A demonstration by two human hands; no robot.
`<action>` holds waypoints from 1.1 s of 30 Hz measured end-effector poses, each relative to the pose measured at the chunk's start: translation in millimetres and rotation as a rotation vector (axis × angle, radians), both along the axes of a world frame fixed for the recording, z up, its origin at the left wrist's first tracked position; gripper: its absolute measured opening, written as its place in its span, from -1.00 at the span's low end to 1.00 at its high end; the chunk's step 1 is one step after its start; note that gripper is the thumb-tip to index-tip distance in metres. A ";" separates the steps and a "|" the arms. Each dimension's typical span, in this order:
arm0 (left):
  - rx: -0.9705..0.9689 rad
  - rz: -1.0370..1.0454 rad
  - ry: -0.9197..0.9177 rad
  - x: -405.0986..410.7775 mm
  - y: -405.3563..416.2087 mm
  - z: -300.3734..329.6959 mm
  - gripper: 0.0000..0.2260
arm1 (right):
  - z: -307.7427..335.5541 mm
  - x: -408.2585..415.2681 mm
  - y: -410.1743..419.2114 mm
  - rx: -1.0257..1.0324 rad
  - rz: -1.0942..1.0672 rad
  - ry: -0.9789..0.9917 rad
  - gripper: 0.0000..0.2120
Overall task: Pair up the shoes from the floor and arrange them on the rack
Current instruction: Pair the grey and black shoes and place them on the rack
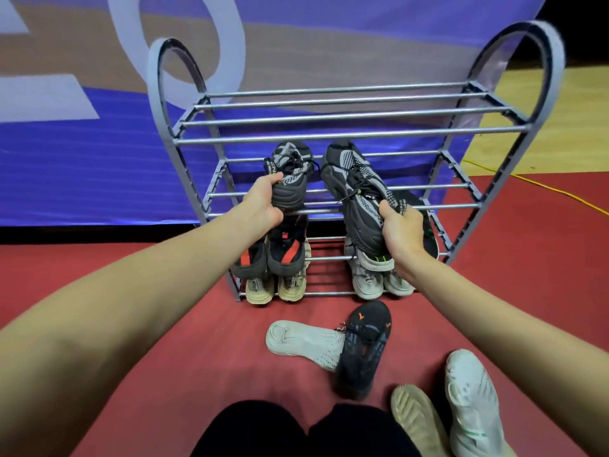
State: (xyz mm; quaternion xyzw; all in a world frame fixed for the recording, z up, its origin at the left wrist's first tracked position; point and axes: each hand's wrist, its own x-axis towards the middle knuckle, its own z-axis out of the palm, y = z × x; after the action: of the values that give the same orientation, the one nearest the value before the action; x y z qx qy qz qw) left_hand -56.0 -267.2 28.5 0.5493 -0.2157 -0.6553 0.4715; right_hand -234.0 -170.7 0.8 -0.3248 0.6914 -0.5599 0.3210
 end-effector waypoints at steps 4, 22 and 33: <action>0.007 -0.024 0.021 -3.5 -8.2 -9.1 -0.84 | 1.3 1.0 -5.7 -0.024 -0.023 0.017 -0.76; -0.238 -0.529 -0.510 46.6 80.7 12.0 -0.61 | 5.3 40.3 16.4 -0.078 0.156 -0.290 -0.62; -0.403 -0.503 -0.494 50.0 103.3 2.0 -0.60 | 17.3 90.0 22.2 -0.094 0.377 -0.367 -0.28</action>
State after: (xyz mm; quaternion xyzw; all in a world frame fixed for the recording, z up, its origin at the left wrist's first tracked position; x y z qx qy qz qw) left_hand -6.1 -163.9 30.5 0.5169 -0.5742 -0.5433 0.3285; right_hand -144.0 -148.5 18.1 -0.3554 0.5222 -0.5711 0.5242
